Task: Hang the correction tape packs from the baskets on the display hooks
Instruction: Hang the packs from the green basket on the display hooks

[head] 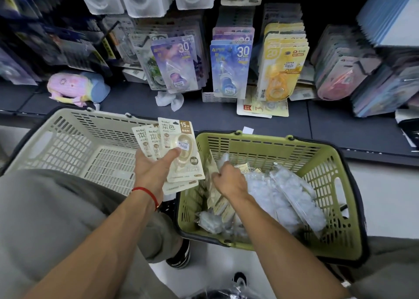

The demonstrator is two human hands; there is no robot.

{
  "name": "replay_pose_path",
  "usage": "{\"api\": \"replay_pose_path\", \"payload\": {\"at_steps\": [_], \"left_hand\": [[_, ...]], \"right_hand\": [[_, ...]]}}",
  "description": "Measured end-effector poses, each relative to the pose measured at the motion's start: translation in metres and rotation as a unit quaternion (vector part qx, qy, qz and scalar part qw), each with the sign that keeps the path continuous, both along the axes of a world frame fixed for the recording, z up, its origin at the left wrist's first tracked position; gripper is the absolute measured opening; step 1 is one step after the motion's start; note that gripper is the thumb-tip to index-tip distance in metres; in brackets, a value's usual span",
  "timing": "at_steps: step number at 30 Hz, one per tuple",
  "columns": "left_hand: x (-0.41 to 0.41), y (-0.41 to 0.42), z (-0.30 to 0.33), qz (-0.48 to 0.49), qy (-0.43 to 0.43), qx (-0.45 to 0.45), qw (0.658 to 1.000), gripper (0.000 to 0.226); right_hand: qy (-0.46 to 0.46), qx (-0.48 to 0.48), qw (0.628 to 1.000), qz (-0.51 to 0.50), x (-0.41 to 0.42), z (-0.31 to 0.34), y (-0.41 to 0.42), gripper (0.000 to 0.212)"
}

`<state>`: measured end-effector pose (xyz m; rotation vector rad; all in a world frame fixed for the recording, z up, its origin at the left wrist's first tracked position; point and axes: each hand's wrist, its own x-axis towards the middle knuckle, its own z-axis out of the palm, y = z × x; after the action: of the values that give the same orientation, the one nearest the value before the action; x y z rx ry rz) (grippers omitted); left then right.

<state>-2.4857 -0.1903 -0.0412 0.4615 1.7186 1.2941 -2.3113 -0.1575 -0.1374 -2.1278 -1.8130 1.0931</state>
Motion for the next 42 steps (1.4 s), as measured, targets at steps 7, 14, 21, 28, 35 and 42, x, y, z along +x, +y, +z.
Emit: {"api": "replay_pose_path", "payload": {"at_steps": [7,14,21,28,35,42], "left_hand": [[0.02,0.003,0.014,-0.012,0.045,0.057,0.997,0.061],[0.058,0.017,0.042,-0.083,0.06,0.147,0.984,0.07],[0.099,0.043,0.096,-0.172,0.062,0.242,0.953,0.083],[0.108,0.075,0.156,-0.229,0.004,0.321,0.919,0.086],[0.072,0.103,0.181,-0.278,-0.105,0.349,0.889,0.095],[0.046,0.138,0.193,-0.25,-0.096,0.34,0.901,0.098]], "right_hand": [[0.221,0.023,0.953,-0.208,0.088,0.052,0.027,0.015],[0.5,0.053,0.82,-0.273,0.127,0.117,0.013,0.038],[0.499,0.133,0.834,-0.194,0.116,0.188,0.014,0.041],[0.452,0.193,0.857,-0.158,0.122,0.284,0.025,0.056],[0.423,0.207,0.876,-0.101,0.086,0.342,0.072,0.058],[0.329,0.3,0.892,-0.075,0.067,0.341,0.114,0.054]]}}
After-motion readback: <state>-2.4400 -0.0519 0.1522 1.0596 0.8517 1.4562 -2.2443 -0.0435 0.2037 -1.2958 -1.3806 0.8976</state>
